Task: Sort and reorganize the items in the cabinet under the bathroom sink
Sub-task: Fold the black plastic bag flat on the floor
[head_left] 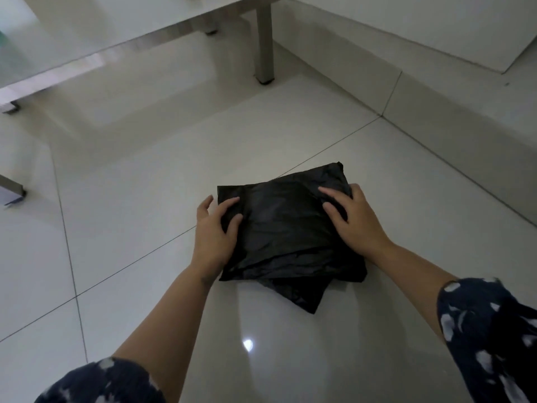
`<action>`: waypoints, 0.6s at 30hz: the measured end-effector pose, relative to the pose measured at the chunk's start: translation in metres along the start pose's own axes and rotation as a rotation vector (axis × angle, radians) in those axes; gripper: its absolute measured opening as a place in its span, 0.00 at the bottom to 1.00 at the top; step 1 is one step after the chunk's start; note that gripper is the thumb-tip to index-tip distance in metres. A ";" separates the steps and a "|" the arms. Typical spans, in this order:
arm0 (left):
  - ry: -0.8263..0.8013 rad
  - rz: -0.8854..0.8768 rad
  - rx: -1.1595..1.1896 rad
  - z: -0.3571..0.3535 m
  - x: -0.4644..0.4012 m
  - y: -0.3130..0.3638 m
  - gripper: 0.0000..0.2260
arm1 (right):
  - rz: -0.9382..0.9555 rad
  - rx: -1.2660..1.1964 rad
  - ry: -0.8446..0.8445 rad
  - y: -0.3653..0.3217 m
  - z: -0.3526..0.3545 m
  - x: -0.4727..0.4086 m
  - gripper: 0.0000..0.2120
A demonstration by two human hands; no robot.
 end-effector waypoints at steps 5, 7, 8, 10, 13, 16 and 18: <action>0.091 -0.156 -0.355 0.006 0.012 0.032 0.23 | 0.054 0.386 -0.093 -0.017 0.020 -0.001 0.35; 0.002 -0.222 -0.453 -0.006 0.015 0.046 0.30 | 0.133 0.545 -0.184 -0.025 0.016 0.003 0.44; -0.044 -0.240 -0.501 -0.013 0.018 0.049 0.33 | 0.159 0.614 -0.223 -0.026 0.012 0.006 0.46; -0.126 -0.241 -0.588 -0.027 0.023 0.047 0.37 | 0.163 0.701 -0.284 -0.022 0.005 0.011 0.49; -0.180 -0.233 -0.658 -0.041 0.029 0.032 0.41 | 0.138 0.752 -0.329 -0.007 -0.003 0.020 0.48; -0.146 -0.279 -0.700 -0.047 0.035 0.021 0.42 | 0.134 0.751 -0.322 0.003 -0.009 0.027 0.47; -0.120 -0.305 -0.701 -0.050 0.037 0.015 0.41 | 0.137 0.748 -0.319 0.006 -0.014 0.029 0.46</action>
Point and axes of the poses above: each hand's wrist, its own x-axis away from the middle knuckle, its own z-axis out of the back of the hand, y = z × x, the point moved 5 cm from there along -x, towards the middle knuckle, and after that the axes turned 4 degrees about x, right-handed, at the moved point
